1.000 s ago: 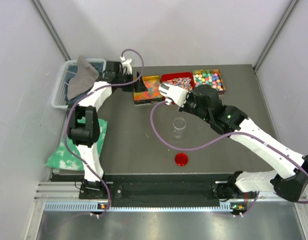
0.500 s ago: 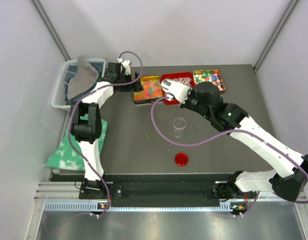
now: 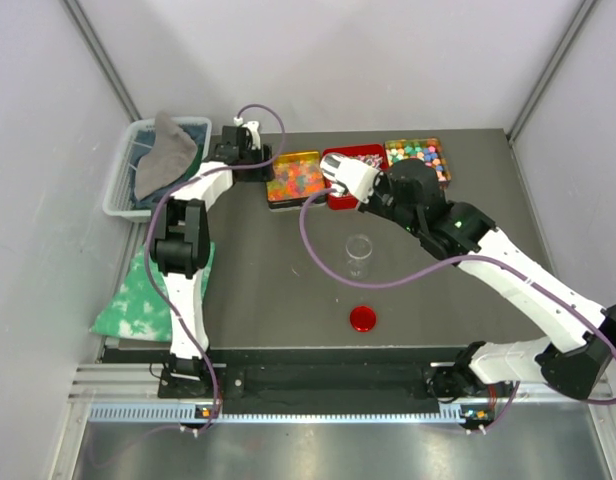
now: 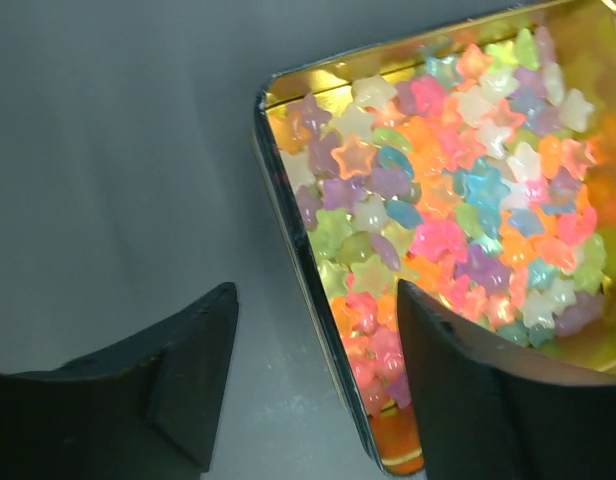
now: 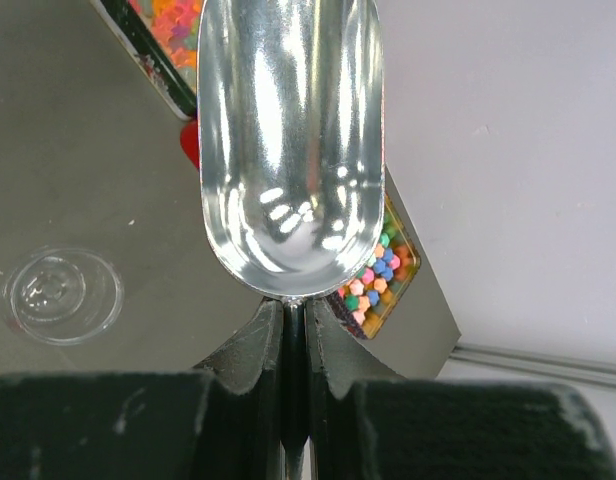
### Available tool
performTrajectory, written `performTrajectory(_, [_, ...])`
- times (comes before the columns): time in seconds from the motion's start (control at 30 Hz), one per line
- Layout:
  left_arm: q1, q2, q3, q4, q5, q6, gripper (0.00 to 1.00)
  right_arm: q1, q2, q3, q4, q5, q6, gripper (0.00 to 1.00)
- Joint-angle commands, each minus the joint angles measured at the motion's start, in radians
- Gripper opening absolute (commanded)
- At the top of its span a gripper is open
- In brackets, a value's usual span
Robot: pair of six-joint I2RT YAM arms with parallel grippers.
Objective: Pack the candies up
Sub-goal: Scoop the fake candies from the storage box.
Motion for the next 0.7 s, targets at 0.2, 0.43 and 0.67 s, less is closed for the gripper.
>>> performTrajectory(0.2, [-0.048, 0.071, 0.128, 0.035, -0.153, 0.036, 0.55, -0.007, 0.029, 0.089, -0.002, -0.039, 0.032, 0.0])
performTrajectory(0.43, [-0.077, 0.131, 0.199, 0.011, -0.248, 0.065, 0.36, 0.007, 0.036, 0.105, -0.051, -0.059, 0.018, 0.0])
performTrajectory(0.67, [-0.088, 0.207, 0.283, -0.049, -0.302, 0.082, 0.36, 0.025, 0.033, 0.125, -0.091, -0.071, 0.016, 0.0])
